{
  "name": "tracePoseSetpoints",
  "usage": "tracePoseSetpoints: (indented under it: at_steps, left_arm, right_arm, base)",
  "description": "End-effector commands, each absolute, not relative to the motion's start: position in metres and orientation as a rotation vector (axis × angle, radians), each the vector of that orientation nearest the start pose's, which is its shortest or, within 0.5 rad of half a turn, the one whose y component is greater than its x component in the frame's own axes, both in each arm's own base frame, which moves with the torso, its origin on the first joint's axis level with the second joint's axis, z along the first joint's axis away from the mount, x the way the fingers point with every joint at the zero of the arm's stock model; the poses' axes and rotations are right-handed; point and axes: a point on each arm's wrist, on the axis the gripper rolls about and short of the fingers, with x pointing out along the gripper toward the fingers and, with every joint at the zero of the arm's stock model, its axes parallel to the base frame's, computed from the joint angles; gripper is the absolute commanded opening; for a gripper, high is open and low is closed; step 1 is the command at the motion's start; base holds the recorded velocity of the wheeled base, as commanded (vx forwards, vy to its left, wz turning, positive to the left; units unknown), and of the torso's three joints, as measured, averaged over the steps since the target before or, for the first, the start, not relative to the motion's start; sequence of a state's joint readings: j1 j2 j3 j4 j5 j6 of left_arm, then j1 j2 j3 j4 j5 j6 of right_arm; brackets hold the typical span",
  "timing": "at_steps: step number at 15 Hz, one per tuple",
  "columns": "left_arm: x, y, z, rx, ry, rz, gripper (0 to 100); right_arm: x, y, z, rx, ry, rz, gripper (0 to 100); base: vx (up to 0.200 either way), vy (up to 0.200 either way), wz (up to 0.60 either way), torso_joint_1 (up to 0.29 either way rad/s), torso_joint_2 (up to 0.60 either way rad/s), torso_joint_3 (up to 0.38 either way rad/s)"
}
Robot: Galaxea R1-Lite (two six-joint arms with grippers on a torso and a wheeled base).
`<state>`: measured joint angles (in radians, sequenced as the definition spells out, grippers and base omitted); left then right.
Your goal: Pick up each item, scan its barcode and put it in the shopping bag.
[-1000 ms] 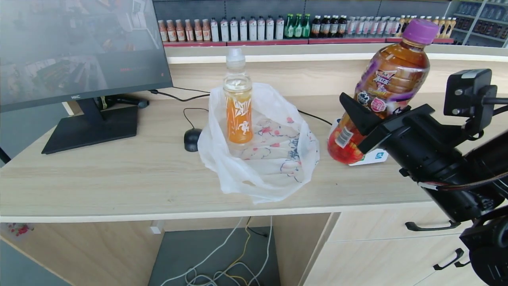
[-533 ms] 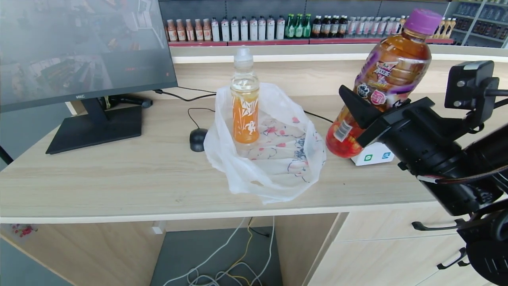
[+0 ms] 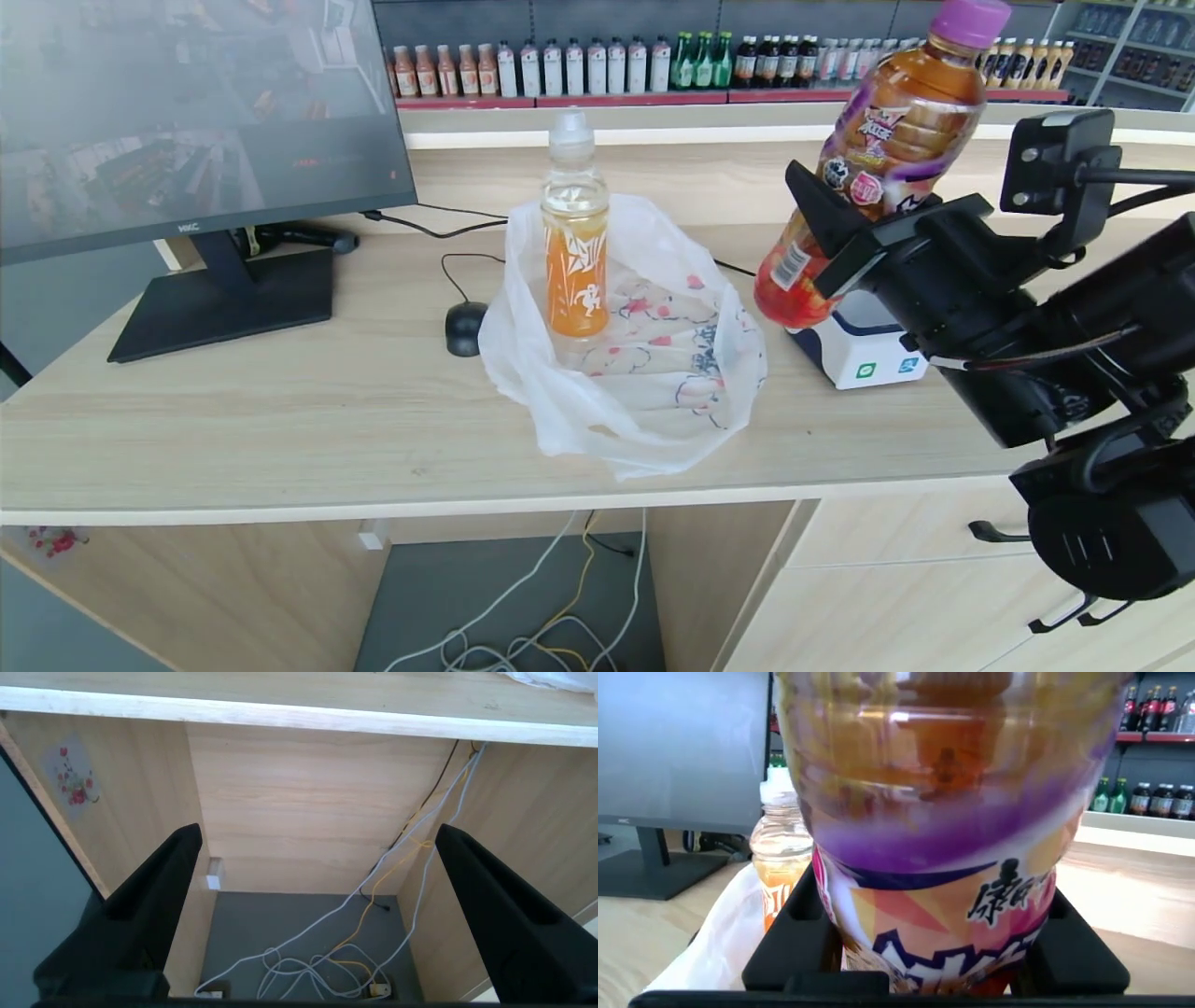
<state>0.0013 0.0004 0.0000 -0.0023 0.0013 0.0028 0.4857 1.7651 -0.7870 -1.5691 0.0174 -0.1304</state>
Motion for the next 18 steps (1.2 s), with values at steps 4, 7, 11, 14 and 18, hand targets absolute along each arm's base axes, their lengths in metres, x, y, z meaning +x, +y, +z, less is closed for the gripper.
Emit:
tracePoseSetpoints:
  at_steps: [4,7,11,14,18]
  left_arm:
    - [-0.023,0.000,0.076,0.003,-0.003,0.003,100]
    - [-0.023,0.000,0.076,0.003,-0.003,0.002,100]
    - [-0.023,0.000,0.076,0.003,-0.003,0.002,100]
    - [-0.023,0.000,0.076,0.003,-0.003,0.002,100]
    - [-0.023,0.000,0.076,0.003,-0.003,0.003,100]
  right_arm:
    - [0.282,0.149,0.236,0.028,-0.571,0.465,0]
    - [0.291,0.169,0.220,0.029,-0.531,0.505,0]
    - [0.312,0.187,0.222,0.041,-0.527,0.521,0]
    - [0.321,0.197,0.229,0.032,-0.485,0.534,0]
    - [0.343,0.215,0.224,0.026,-0.450,0.542,0]
  base:
    - [0.000,0.000,0.00,0.000,0.00,0.000]
    - [0.000,0.000,0.00,0.000,0.00,0.000]
    - [0.000,0.000,0.00,0.000,0.00,0.000]
    - [0.000,0.000,0.00,0.000,0.00,0.000]
    - [0.000,0.000,0.00,0.000,0.00,0.000]
